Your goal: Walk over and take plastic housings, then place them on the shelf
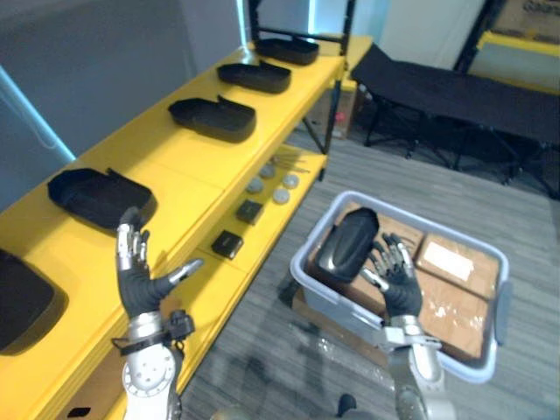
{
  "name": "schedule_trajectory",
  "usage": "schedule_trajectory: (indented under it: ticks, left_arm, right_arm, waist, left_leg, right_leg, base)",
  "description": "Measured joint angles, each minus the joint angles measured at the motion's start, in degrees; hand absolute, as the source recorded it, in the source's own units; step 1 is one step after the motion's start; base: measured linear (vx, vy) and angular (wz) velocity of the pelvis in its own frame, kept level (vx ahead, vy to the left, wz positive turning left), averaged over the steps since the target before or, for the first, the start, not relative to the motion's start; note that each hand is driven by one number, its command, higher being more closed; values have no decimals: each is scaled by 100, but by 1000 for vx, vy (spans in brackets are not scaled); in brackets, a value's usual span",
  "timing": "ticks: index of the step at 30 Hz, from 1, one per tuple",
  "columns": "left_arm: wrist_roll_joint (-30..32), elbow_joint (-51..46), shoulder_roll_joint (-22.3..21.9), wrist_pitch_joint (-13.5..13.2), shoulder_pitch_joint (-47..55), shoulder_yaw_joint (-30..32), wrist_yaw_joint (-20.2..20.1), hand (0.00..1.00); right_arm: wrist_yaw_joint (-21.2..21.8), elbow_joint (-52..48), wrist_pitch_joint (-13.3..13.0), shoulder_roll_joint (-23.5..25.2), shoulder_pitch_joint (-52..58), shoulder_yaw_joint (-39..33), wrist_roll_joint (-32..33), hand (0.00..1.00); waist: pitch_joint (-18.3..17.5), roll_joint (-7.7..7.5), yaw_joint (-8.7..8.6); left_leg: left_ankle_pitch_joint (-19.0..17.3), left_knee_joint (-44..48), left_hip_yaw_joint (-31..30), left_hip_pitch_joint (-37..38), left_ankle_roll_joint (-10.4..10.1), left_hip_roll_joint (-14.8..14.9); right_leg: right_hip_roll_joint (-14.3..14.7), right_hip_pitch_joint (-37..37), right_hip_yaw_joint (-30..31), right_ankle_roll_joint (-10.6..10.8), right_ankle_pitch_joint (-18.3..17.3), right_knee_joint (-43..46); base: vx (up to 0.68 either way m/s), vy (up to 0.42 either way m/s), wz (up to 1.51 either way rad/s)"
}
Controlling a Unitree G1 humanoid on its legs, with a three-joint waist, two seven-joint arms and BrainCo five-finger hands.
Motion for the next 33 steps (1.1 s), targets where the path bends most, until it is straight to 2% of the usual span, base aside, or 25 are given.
schedule_trajectory:
  ticks: [3,5,8,10,11,14,15,19,22,26,29,33]
  left_arm:
    - [-90,-98,28,-177,-102,-175,-230,0]
    - [-151,-94,113,-227,-273,-494,-508,0]
    - [-392,-4,285,-221,-470,-1003,-1021,0]
    - [-545,172,289,-155,-650,-1346,-1201,0]
    - [-610,396,312,-23,-863,-1552,-1313,0]
    - [-634,1048,344,305,-1377,-1987,-1377,0]
    - [-567,1444,347,472,-1608,-2083,-1400,0]
    - [-340,2230,542,864,-1733,-2137,-1298,0]
    - [-238,2877,666,1092,-1766,-2195,-1197,0]
    - [121,3433,797,1187,-1705,-2196,-959,0]
    - [140,3708,840,1198,-1694,-2157,-818,0]
    - [139,3921,916,1063,-1562,-2084,-781,0]
  right_arm:
    - [-453,1,-1,51,51,-223,-216,0]
    - [-1066,5,-1,113,39,-467,-282,0]
    - [-1830,225,0,154,-80,-876,-550,0]
    - [-2089,511,82,151,-252,-1144,-657,0]
    - [-2173,734,137,153,-393,-1302,-660,0]
    - [-2145,1104,161,94,-642,-1466,-652,0]
    - [-2119,1275,161,19,-843,-1486,-654,0]
    - [-2028,1820,142,-249,-1605,-1436,-654,0]
    - [-2032,2476,144,-626,-2161,-1439,-643,0]
    - [-2170,3387,121,-1035,-2983,-1434,-624,0]
    - [-2340,3768,99,-1195,-3484,-1426,-581,0]
    - [-2563,4135,104,-1342,-3943,-1348,-462,0]
  waist:
    - [24,-12,-99]
    - [60,-102,-116]
    - [86,-125,-165]
    - [97,-74,-210]
    - [136,-35,-254]
    - [319,-8,-271]
    - [494,-23,-286]
    - [838,-155,-211]
    - [1031,-180,-40]
    - [1231,-175,228]
    - [1427,-211,390]
    - [1599,-311,510]
  left_leg:
    - [12,-362,-64,136,-41,-201]
    - [17,-403,-63,150,-106,-378]
    - [45,-346,-74,99,-165,-580]
    - [-53,-203,-271,-35,-137,-629]
    - [-128,-40,-369,-197,-128,-629]
    - [-243,254,-613,-516,-98,-622]
    - [-283,409,-695,-686,-95,-617]
    - [-321,648,-871,-1013,-94,-618]
    - [-322,799,-1011,-1216,-93,-629]
    - [-314,899,-1277,-1409,-92,-644]
    - [-314,956,-1439,-1416,-92,-677]
    - [-313,1057,-1564,-1565,-87,-709]
  right_leg:
    - [-109,-91,-19,-4,1,1]
    - [-275,-194,-12,27,148,2]
    - [-469,-301,65,110,376,35]
    - [-501,-391,146,133,427,53]
    - [-511,-447,131,161,480,53]
    - [-525,-560,58,166,567,53]
    - [-530,-603,0,158,620,53]
    - [-559,-728,-129,108,632,39]
    - [-579,-772,-274,97,657,18]
    - [-576,-752,-516,144,783,55]
    - [-593,-625,-690,145,784,56]
    - [-612,-617,-805,154,790,55]
  base:
    - [-126,26,-22]
    - [-88,77,-22]
    - [-53,81,-13]
    - [-14,63,-13]
    - [-29,43,1]
    - [-77,12,16]
    - [-115,1,16]
    - [-128,-18,16]
    - [-93,-7,23]
    - [-24,-12,26]
    - [-33,0,23]
    - [-58,11,19]
